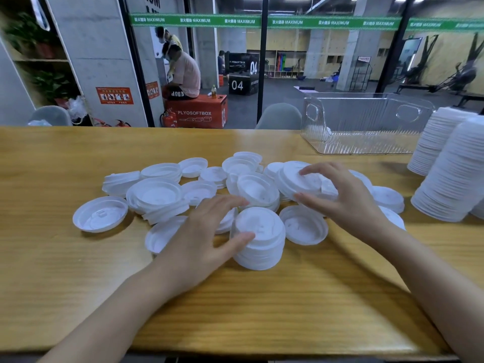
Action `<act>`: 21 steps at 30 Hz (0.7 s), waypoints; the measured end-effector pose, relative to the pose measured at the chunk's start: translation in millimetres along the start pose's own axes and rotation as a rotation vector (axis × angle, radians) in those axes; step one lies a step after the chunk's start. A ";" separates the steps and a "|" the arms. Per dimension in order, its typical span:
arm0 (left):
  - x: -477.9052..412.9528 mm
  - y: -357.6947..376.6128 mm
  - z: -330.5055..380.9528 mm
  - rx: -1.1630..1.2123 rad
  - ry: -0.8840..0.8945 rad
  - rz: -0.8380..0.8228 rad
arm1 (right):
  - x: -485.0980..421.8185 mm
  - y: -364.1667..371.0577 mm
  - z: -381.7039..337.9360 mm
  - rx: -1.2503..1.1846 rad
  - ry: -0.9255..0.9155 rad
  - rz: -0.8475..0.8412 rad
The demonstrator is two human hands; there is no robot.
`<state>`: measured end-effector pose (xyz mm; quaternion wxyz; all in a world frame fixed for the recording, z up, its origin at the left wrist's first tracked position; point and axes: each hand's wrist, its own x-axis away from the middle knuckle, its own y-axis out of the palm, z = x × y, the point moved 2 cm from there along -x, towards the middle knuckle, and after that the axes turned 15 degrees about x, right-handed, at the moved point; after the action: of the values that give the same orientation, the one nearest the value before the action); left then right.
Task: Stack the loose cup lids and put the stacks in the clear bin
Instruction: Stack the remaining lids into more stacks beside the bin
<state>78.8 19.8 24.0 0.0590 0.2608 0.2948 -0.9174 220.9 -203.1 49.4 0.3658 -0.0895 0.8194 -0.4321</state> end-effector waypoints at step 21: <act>15.5 0.9 11.1 0.024 -0.070 -0.113 | 19.5 10.3 -5.1 -0.072 -0.012 -0.193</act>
<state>60.8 13.4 23.3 0.0144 0.2124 0.2956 -0.9313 205.2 -202.6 33.0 0.3240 -0.1840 0.8197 -0.4351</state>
